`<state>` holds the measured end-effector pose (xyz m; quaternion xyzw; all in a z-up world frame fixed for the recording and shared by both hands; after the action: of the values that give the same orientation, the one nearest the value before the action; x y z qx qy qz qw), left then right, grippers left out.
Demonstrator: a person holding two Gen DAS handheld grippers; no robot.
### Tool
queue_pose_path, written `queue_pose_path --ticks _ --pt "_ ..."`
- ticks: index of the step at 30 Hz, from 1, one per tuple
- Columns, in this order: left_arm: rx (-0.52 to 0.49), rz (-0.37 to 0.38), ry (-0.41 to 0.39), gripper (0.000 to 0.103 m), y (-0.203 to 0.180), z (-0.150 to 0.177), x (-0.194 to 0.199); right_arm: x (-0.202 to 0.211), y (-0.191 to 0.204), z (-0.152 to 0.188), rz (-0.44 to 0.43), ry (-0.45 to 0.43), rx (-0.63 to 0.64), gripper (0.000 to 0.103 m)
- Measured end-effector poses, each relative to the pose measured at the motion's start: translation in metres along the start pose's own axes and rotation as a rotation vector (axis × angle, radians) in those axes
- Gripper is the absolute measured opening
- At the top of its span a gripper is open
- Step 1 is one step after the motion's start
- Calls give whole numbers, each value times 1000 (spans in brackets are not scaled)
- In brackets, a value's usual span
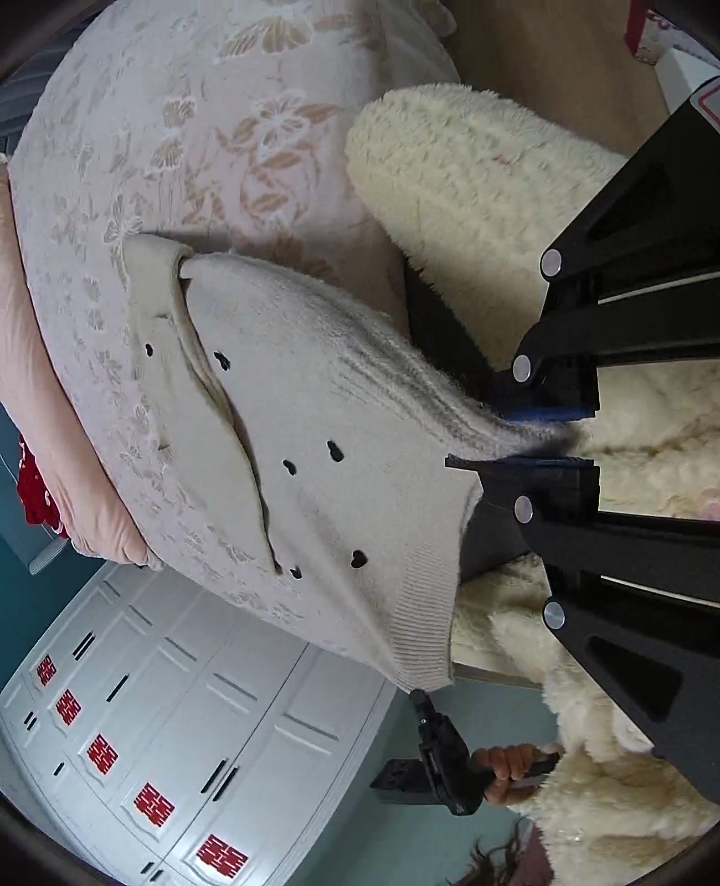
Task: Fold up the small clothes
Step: 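Lift the hem with both grippers and fold it toward the collar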
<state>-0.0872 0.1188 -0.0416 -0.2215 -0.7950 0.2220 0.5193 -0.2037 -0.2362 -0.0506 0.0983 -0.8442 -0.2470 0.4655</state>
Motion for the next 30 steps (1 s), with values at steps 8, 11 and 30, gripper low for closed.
queue_pose_path --ticks 8,11,30 --pt "21 11 81 0 -2 29 -10 4 -17 19 20 35 -18 8" --pt "43 -55 81 5 14 22 -28 -6 -20 18 43 39 -17 9" --pt "191 8 342 0 52 13 -163 -35 -33 17 61 24 -104 9"
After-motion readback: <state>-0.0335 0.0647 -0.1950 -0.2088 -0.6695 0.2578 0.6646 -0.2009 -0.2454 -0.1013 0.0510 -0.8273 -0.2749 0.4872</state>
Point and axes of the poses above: each gripper's, at about its wrist camera, not at the fingertips, and x roughly against the way its jaws point, y to its left, z to its underside, the point moved 8 cm from there along -x, roughly the way its jaws point, and after that the axes turned 5 degrees about -y, right-handed, at the moved point
